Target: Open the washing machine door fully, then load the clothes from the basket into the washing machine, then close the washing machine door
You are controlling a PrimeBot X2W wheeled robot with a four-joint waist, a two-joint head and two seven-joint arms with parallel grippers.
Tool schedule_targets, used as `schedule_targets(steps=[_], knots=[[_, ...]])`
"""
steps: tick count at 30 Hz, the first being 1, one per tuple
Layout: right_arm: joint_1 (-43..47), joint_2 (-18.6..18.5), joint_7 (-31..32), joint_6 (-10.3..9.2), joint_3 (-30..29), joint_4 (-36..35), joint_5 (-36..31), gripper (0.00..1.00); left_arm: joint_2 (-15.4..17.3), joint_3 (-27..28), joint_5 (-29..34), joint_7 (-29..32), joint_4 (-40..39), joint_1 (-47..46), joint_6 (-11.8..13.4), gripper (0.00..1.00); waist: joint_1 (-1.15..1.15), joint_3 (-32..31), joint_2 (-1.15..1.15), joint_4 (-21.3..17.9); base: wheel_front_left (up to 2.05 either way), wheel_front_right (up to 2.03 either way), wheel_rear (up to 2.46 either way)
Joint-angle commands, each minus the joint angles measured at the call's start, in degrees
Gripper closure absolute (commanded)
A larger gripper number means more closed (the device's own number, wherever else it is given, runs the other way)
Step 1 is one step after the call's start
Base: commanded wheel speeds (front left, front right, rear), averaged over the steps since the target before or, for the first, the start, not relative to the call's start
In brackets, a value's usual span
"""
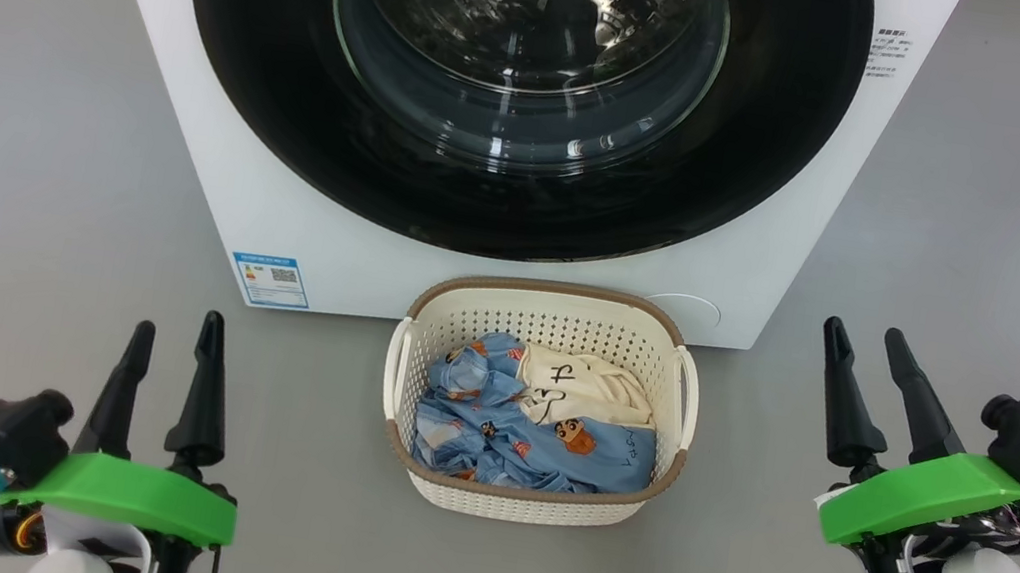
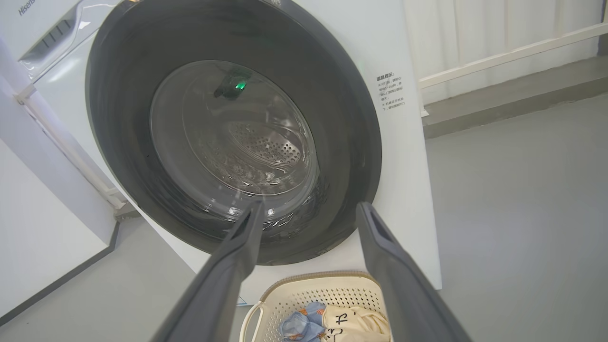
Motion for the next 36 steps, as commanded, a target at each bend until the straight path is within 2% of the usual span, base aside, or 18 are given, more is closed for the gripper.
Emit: schedule_targets(steps=[1, 19, 36], knots=[[-2.5, -0.8, -1.0, 0.29, 1.5, -0.5, -2.4, 0.00, 0.6, 1.2, 2.1, -0.8, -0.9, -2.8, 0.2, 0.00, 0.00, 0.0, 0.00, 0.0, 0.00, 0.00, 0.00], [-6.1, -1.7, -4.0, 0.33, 5.5, 4.2, -12.0, 0.00, 0.5, 0.2, 12.4, -3.8, 1.1, -5.2, 0.0, 0.00, 0.00, 0.9, 0.00, 0.0, 0.00, 0.00, 0.00], [-6.7, -1.8, -4.0, 0.33, 6.1, 6.6, -11.0, 0.00, 0.4, -0.2, 13.3, -3.8, 2.2, -5.1, 0.9, 0.00, -0.01, 0.6, 0.00, 0.1, 0.00, 0.00, 0.00]])
